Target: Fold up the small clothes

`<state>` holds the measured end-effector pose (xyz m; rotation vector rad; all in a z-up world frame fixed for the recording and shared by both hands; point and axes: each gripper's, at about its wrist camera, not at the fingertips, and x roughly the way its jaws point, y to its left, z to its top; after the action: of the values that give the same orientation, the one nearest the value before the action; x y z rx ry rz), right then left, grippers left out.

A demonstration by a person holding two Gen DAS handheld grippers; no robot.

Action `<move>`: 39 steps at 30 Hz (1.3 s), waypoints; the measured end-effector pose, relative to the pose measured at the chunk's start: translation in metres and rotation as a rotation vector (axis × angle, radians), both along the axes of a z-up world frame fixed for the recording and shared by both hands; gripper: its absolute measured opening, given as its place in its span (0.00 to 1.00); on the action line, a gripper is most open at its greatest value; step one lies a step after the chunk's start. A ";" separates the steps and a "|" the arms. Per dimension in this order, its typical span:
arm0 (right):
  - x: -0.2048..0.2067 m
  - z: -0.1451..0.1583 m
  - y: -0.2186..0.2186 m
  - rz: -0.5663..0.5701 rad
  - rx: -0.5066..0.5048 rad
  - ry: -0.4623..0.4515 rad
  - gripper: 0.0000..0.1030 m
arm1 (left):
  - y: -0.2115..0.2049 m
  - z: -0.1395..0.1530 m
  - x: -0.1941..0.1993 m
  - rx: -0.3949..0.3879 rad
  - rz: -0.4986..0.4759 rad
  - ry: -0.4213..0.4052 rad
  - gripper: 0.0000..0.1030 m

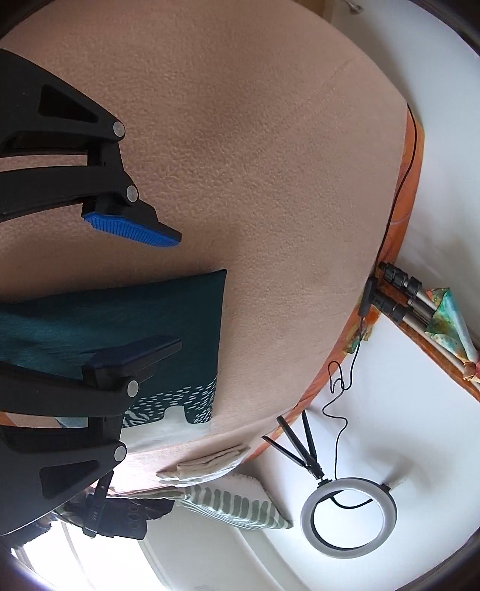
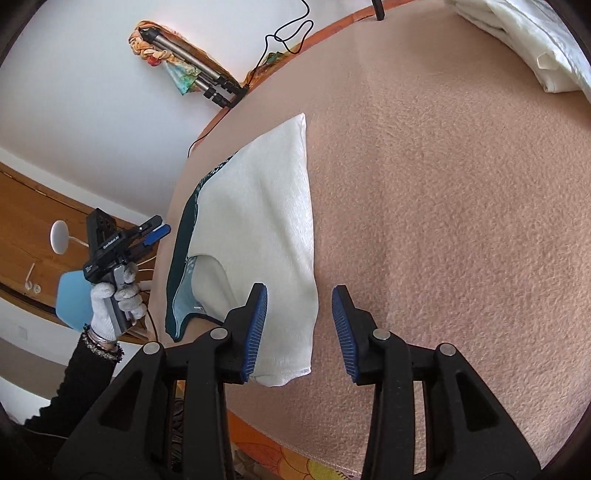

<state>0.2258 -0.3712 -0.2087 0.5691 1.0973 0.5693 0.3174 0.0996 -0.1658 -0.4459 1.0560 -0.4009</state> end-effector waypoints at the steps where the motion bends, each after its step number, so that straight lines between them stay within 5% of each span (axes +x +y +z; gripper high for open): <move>1: 0.001 -0.003 0.000 0.003 0.021 0.012 0.38 | 0.000 -0.002 0.004 -0.004 0.001 0.004 0.47; 12: 0.011 -0.024 0.019 0.059 0.168 0.095 0.38 | -0.001 -0.020 0.034 -0.087 0.012 0.076 0.48; 22: 0.019 -0.027 0.034 0.070 0.197 0.102 0.38 | -0.028 -0.019 0.041 -0.075 -0.043 0.045 0.50; 25: 0.019 -0.027 0.038 0.064 0.193 0.105 0.38 | -0.043 -0.016 0.037 0.001 -0.078 0.002 0.45; 26: 0.020 -0.026 0.041 0.061 0.190 0.104 0.38 | -0.047 -0.015 0.037 0.032 -0.084 -0.004 0.30; 28: 0.022 -0.024 0.047 0.066 0.169 0.100 0.38 | -0.049 -0.018 0.039 0.046 -0.092 0.013 0.10; 32: 0.022 -0.014 0.061 0.067 0.082 0.073 0.33 | -0.050 -0.016 0.036 0.063 -0.067 -0.017 0.04; 34: 0.020 -0.011 0.069 0.073 0.002 0.053 0.10 | -0.053 -0.009 0.030 0.103 -0.066 -0.061 0.04; 39: 0.017 0.009 0.089 0.087 -0.170 -0.042 0.07 | -0.060 0.014 0.017 0.186 -0.070 -0.164 0.03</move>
<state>0.2425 -0.2823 -0.1999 0.3619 1.1224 0.5554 0.3344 0.0393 -0.1518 -0.2067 0.9409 -0.3908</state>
